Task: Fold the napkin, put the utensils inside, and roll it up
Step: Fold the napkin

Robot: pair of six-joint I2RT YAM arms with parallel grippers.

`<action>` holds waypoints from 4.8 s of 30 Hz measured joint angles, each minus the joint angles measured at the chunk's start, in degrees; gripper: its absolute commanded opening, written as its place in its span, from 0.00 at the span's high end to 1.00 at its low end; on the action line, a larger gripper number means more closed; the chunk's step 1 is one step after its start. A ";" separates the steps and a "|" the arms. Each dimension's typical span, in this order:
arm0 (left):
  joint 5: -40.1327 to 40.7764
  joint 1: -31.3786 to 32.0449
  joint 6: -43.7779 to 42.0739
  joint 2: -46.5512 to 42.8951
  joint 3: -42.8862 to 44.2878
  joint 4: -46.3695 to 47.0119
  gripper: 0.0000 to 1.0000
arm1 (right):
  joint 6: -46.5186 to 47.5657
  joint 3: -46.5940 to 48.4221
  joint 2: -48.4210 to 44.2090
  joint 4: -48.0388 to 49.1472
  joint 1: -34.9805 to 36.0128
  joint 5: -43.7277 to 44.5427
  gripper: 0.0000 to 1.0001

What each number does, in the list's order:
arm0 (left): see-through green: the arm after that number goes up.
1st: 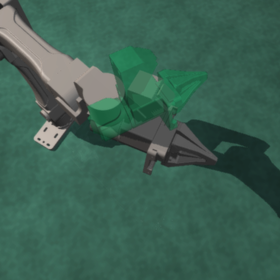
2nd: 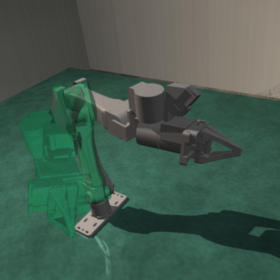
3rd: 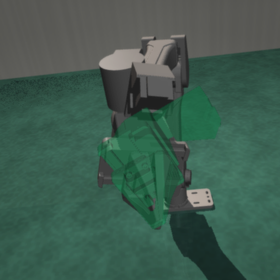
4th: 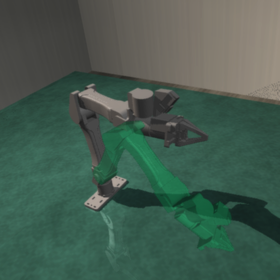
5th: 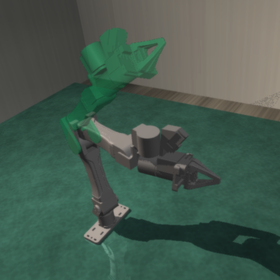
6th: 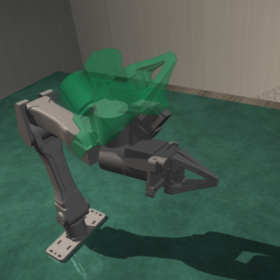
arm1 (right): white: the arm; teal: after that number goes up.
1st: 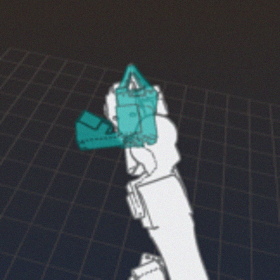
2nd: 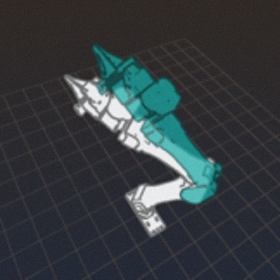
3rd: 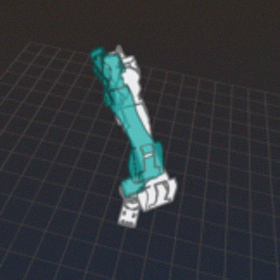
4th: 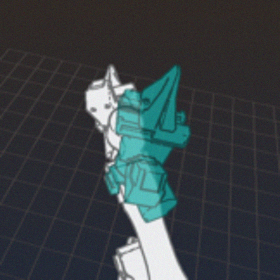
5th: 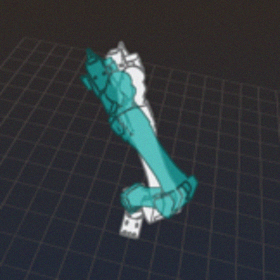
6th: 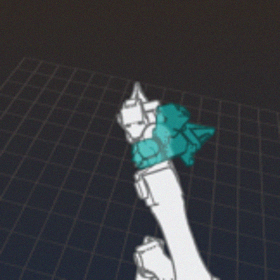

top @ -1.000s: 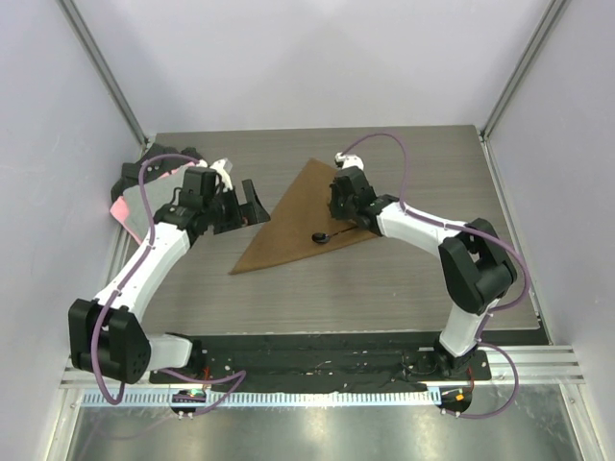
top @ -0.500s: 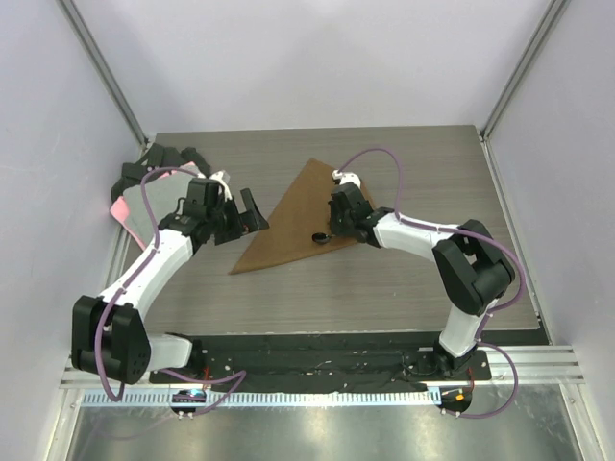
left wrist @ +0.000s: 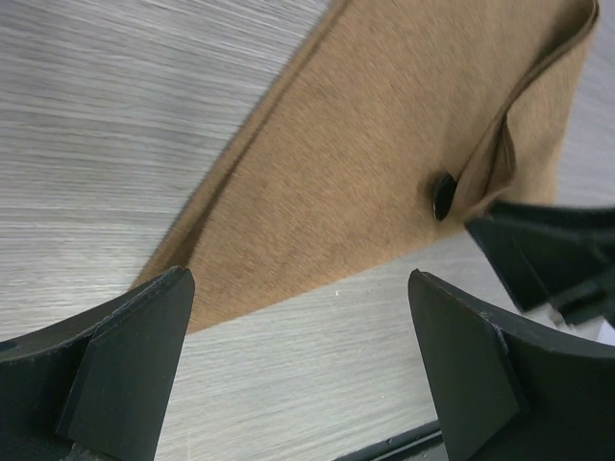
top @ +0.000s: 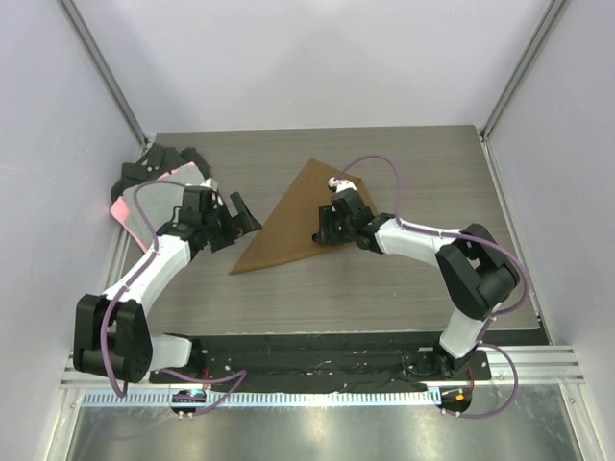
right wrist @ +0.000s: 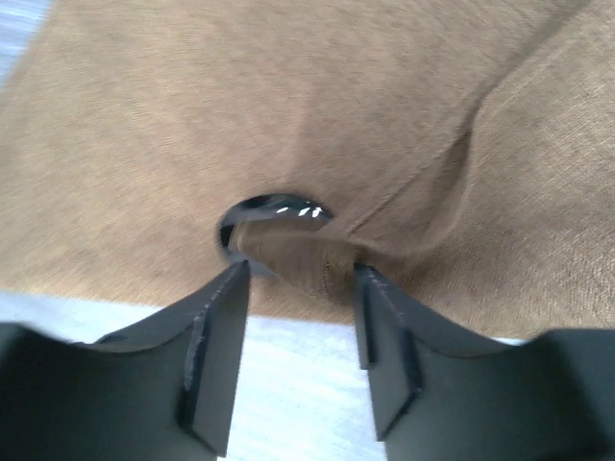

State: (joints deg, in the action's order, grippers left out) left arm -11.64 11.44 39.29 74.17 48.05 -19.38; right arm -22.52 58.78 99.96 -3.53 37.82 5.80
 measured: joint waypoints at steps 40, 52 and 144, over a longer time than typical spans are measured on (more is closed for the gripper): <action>8.85 -4.31 10.38 -10.84 -18.99 -1.55 0.29 | 1.55 -2.91 -6.67 5.25 -2.80 -12.24 0.49; 8.09 -4.70 11.43 -7.50 -19.80 2.23 0.40 | 1.38 -3.30 -6.67 5.29 -2.80 -12.61 0.49; -4.92 14.32 9.33 24.30 16.92 14.86 1.00 | -11.37 -14.99 -18.93 3.61 -16.15 3.23 0.48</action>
State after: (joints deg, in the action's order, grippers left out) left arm -16.56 25.76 48.62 98.48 64.97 -4.51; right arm -33.89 43.79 81.03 0.08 21.67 9.04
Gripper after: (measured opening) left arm 0.012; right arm 0.518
